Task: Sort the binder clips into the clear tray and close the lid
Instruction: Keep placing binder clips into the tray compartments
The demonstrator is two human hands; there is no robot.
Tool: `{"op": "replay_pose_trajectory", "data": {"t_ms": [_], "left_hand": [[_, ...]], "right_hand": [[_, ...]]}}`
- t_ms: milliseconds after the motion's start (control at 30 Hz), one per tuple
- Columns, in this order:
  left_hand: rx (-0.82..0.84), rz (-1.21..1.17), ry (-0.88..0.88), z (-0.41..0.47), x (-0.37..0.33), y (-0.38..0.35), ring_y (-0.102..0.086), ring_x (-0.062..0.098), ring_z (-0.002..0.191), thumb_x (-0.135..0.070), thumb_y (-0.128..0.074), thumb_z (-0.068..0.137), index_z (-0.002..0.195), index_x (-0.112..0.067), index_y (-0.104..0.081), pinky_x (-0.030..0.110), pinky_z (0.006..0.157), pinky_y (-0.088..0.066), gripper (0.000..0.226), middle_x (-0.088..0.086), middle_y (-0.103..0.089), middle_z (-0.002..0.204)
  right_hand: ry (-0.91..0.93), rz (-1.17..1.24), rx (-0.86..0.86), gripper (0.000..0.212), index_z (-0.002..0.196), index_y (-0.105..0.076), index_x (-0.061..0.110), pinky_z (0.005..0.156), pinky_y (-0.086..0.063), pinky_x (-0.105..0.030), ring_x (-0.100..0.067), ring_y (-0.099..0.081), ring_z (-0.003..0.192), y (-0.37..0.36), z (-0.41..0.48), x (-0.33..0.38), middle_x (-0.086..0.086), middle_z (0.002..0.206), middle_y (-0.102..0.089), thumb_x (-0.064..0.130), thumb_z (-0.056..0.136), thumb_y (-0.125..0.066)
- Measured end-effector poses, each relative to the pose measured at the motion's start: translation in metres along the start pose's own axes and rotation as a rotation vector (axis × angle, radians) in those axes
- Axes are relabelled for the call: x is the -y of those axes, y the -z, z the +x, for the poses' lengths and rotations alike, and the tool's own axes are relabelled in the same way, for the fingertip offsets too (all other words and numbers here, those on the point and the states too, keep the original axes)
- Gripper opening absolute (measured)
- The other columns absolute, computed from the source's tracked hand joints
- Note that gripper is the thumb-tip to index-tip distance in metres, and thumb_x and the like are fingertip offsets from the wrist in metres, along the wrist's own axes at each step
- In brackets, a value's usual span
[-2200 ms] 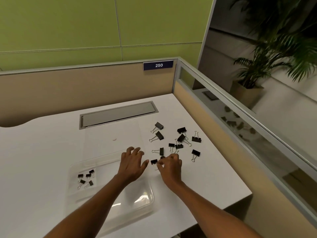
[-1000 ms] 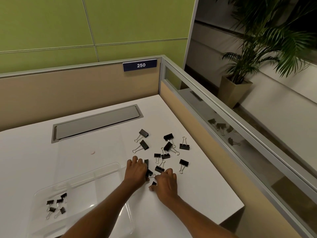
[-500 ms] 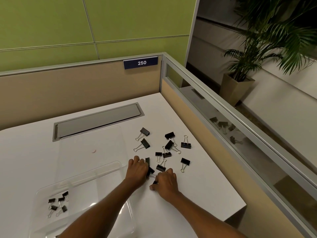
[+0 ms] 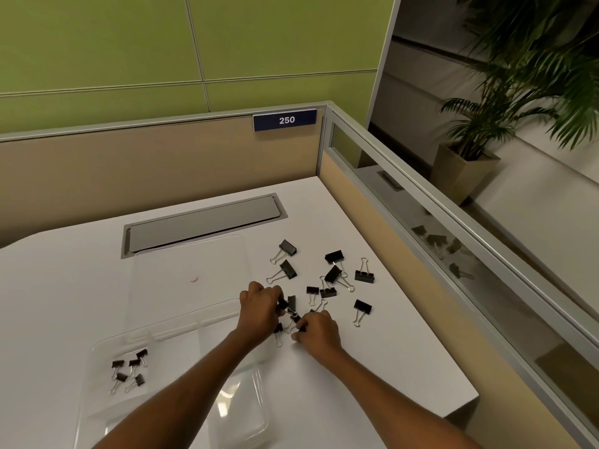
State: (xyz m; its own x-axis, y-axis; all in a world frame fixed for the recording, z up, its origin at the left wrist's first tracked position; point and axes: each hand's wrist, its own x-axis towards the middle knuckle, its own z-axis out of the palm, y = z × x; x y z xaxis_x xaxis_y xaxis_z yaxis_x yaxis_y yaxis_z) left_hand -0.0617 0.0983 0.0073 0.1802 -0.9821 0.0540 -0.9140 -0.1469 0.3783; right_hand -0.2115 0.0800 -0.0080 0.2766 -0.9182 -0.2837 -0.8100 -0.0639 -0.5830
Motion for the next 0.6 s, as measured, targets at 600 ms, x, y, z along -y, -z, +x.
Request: {"op": "replay_pose_trajectory", "data": {"t_ms": [600], "left_hand": [[-0.094, 0.124, 0.204, -0.066, 0.109, 0.083, -0.040, 0.028, 0.103, -0.033, -0.056, 0.090, 0.105, -0.034, -0.065, 0.033, 0.071, -0.019, 0.017, -0.004, -0.064, 0.090]], "right_hand": [[0.228, 0.228, 0.138, 0.012, 0.062, -0.072, 0.027, 0.073, -0.054, -0.033, -0.023, -0.062, 0.090, -0.037, 0.006, 0.103, 0.010, 0.065, -0.069, 0.031, 0.068, -0.081]]}}
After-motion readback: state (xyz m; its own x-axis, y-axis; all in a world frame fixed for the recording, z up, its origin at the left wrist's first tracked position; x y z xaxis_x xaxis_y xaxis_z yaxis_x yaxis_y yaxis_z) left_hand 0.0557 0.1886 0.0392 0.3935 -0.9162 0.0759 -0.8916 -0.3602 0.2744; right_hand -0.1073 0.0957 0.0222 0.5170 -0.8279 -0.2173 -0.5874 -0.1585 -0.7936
